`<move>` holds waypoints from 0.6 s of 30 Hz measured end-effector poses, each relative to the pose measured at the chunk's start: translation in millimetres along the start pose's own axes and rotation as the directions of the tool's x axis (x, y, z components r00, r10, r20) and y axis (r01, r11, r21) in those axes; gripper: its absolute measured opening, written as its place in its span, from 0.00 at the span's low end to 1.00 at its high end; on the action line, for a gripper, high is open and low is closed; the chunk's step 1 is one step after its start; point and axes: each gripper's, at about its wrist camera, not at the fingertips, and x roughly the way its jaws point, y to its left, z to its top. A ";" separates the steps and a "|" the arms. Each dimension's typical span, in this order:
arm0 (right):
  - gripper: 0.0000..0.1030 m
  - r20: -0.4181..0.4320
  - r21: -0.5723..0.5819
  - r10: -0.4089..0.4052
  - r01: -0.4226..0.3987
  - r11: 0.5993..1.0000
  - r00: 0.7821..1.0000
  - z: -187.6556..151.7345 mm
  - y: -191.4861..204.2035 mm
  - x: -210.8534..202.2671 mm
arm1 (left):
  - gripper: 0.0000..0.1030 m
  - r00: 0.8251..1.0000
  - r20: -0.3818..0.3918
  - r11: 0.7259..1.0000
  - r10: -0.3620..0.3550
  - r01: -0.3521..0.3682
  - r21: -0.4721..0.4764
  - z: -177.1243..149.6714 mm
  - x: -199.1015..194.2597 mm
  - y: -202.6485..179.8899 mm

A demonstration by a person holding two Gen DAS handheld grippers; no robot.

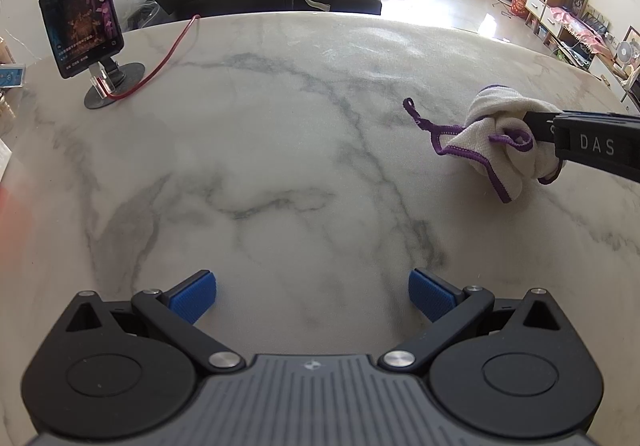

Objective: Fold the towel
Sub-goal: 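Lift the towel with the right gripper and shake it loose, then grasp the towel's purple edge with the left gripper beside the right gripper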

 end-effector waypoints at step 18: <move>0.33 -0.024 0.093 0.025 -0.022 0.995 0.999 -20.6 -28.0 -9.4 | 0.99 1.000 0.000 1.000 -0.014 0.014 0.007 1.0 -0.2 1.0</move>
